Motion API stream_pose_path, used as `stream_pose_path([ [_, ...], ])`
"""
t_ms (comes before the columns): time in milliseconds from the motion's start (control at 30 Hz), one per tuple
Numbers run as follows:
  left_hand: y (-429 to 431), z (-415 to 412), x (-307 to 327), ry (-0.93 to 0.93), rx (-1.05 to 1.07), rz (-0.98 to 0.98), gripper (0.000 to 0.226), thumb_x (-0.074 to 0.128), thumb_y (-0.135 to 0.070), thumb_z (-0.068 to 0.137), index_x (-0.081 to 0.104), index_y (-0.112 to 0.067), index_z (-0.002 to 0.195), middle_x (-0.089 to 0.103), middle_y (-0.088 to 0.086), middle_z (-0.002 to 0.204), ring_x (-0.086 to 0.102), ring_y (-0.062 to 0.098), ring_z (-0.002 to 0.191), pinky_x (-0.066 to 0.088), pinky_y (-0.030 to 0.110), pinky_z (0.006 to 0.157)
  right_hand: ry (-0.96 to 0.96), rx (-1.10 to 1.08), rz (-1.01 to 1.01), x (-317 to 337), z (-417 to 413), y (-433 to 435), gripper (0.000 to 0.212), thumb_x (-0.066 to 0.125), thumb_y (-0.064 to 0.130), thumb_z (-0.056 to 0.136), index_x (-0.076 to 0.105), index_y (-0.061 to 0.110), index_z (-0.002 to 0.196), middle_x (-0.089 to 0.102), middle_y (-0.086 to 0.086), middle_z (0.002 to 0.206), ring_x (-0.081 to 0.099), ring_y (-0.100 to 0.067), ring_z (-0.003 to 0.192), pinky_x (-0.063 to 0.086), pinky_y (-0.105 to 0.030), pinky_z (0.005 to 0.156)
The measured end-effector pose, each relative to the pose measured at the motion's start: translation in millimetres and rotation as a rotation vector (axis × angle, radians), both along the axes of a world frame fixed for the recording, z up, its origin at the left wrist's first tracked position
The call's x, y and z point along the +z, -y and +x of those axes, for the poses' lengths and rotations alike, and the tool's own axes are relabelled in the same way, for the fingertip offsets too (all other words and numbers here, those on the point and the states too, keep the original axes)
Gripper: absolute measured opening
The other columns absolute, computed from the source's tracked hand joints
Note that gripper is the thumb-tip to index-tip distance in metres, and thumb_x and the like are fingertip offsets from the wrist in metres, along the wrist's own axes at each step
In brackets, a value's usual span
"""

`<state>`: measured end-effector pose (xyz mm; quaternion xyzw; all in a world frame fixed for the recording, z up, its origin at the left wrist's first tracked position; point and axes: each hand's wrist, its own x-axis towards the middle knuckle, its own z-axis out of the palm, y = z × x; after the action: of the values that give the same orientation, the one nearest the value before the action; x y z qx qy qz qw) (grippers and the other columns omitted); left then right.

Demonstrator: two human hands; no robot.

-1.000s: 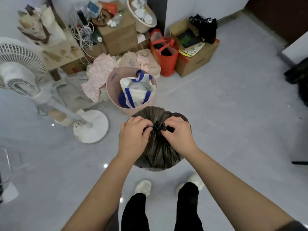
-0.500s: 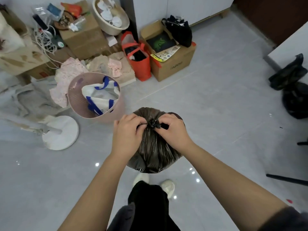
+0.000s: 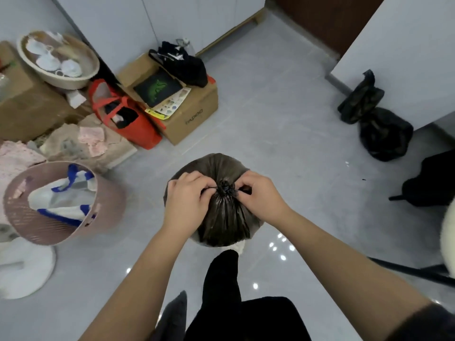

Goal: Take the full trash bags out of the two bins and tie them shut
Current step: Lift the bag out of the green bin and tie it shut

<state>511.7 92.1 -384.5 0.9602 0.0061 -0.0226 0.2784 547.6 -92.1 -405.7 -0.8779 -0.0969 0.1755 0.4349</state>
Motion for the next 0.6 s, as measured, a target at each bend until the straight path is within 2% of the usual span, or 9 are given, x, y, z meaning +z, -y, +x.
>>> stream_pose_path([
  [167,83.7,80.0,0.4,-0.033,-0.077,-0.020,0.006,0.064,-0.021,0.083,0.067,-0.026,0.085,0.061,-0.012,0.086,0.057,0.014,0.087,0.032,0.032,0.080,0.074,-0.094,-0.013,6.0,63.8,88.7,0.008,0.068,0.019,0.076,0.068,0.027,0.075,0.057,0.025,0.078,0.060,-0.007,0.088,0.045,-0.045,0.090],
  [367,213.4,171.4,-12.7,-0.045,-0.088,-0.023,0.006,0.063,-0.022,0.083,0.067,-0.027,0.082,0.062,-0.012,0.085,0.056,0.014,0.089,0.035,0.034,0.082,0.054,-0.141,-0.015,-9.9,151.5,215.3,0.007,0.063,0.026,0.074,0.067,0.031,0.075,0.059,0.024,0.079,0.061,-0.008,0.089,0.044,-0.049,0.092],
  [500,294.9,220.8,-13.9,-0.048,-0.087,-0.011,0.006,0.063,-0.023,0.084,0.066,-0.028,0.082,0.061,-0.014,0.086,0.055,0.011,0.089,0.025,0.027,0.078,0.020,-0.163,-0.068,-7.2,201.0,294.5,0.021,0.068,0.020,0.075,0.060,0.039,0.071,0.057,0.023,0.080,0.060,-0.009,0.092,0.041,-0.047,0.096],
  [600,347.0,258.7,-15.4,-0.058,-0.103,-0.012,0.006,0.062,-0.024,0.085,0.067,-0.027,0.083,0.063,-0.013,0.088,0.055,0.011,0.090,0.026,0.028,0.081,0.002,-0.203,-0.115,-7.0,233.6,345.4,0.020,0.069,0.019,0.076,0.061,0.038,0.072,0.057,0.023,0.080,0.060,-0.010,0.092,0.041,-0.046,0.097],
])
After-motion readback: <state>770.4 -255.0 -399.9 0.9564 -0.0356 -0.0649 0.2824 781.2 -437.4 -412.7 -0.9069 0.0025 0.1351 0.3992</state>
